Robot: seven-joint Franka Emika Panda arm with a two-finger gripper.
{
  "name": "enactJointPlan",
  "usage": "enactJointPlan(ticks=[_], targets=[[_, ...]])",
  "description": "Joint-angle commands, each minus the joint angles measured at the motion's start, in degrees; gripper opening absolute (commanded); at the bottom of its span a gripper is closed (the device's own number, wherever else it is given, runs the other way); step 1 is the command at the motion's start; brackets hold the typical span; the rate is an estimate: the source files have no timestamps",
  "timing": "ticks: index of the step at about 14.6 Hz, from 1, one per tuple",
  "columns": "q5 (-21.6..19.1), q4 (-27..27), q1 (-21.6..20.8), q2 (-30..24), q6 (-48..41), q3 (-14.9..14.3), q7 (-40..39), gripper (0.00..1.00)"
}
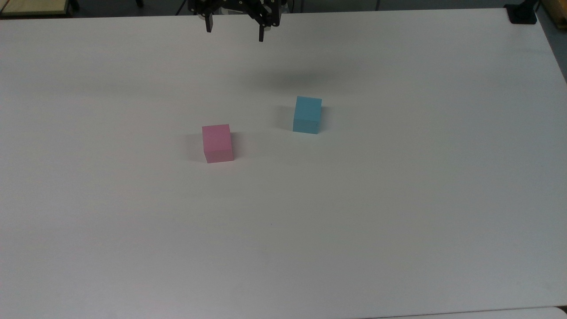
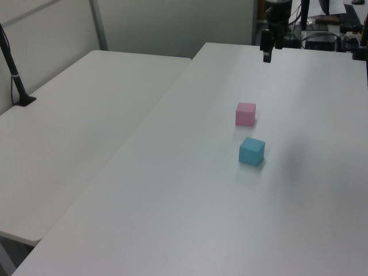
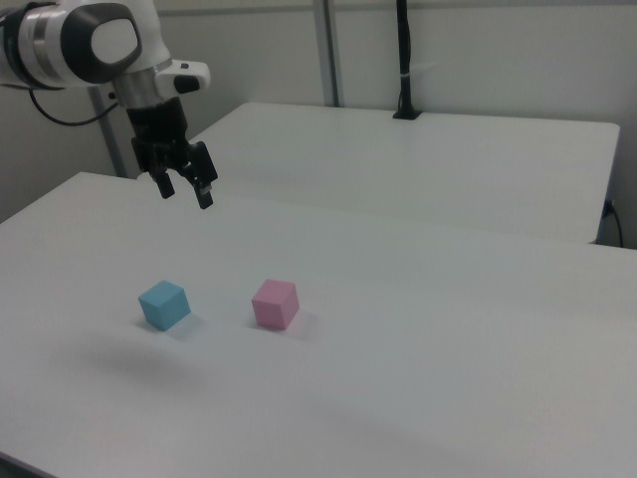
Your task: Put blue cube on pink cube
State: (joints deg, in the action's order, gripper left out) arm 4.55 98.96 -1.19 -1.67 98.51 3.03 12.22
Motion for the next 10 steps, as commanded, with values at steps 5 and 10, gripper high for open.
enactJointPlan(ticks=[5, 10], targets=[[-2.7, -2.72, 4.44, 0.44, -4.73, 1.71, -4.4, 1.0], [-2.7, -2.63, 4.35, 0.53, -5.61, 2.15, -4.48, 1.0]])
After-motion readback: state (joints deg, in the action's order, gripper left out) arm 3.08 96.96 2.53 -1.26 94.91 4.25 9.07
